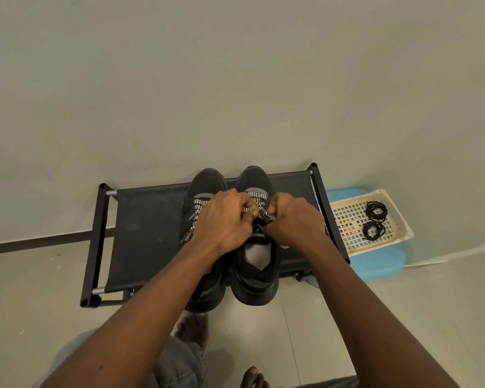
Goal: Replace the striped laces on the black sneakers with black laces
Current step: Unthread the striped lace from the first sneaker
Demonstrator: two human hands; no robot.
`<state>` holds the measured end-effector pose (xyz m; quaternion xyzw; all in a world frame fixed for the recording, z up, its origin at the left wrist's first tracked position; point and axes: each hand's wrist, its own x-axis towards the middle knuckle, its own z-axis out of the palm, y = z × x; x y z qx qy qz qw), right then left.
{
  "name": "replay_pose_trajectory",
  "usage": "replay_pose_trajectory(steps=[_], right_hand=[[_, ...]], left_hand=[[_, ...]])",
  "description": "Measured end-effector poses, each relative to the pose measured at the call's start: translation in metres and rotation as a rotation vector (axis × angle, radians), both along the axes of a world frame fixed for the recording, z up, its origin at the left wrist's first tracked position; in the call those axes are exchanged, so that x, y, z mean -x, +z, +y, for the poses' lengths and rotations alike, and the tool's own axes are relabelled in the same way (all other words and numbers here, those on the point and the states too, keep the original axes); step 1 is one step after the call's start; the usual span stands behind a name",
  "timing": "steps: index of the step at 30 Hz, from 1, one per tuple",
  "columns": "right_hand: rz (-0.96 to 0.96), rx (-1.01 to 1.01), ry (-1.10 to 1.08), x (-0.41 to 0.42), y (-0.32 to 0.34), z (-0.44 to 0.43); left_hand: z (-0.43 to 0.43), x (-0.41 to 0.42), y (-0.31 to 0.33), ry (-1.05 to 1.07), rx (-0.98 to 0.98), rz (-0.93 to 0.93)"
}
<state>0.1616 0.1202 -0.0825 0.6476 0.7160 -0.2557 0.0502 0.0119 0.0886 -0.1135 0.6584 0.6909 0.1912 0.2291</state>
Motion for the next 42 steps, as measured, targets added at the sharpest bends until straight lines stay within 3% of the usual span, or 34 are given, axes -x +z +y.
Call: replay_pose_trajectory(steps=[5,9,12,13,14,17,18,23,28,31,36,42], right_hand=[[0.001,0.025,0.012,-0.004,0.000,0.000],[-0.007,0.038,0.020,-0.003,0.001,0.000],[-0.009,0.038,0.037,0.000,0.002,-0.001],[-0.014,0.026,0.041,0.000,0.003,-0.001],[-0.019,0.018,0.044,0.000,0.004,-0.001],[-0.022,0.016,0.046,0.000,0.006,-0.001],[-0.022,0.016,0.048,0.001,0.006,-0.001],[0.019,0.024,0.038,0.003,0.003,0.000],[0.027,0.033,0.045,0.001,0.000,0.000],[0.018,0.026,0.046,0.002,-0.002,0.000],[0.019,0.017,0.043,0.003,-0.003,-0.001],[0.026,0.026,0.041,0.001,-0.003,-0.002]], left_hand=[[0.007,-0.002,0.002,0.327,0.102,-0.446],[0.010,0.003,0.011,0.687,0.221,-1.086],[0.011,0.006,0.015,0.709,0.245,-1.330],[0.012,0.004,0.017,0.656,0.241,-1.318],[0.011,0.004,0.018,0.570,0.215,-1.191],[0.008,0.007,0.016,0.213,0.072,-0.519],[0.007,0.006,0.017,0.134,0.046,-0.394],[0.001,0.000,0.006,-0.098,0.038,-0.057],[0.002,0.000,-0.002,-0.140,-0.044,0.158],[0.004,-0.002,-0.004,-0.116,-0.035,0.162],[0.008,0.004,0.000,0.049,0.075,-0.034],[0.020,0.031,0.004,0.441,0.033,-0.497]])
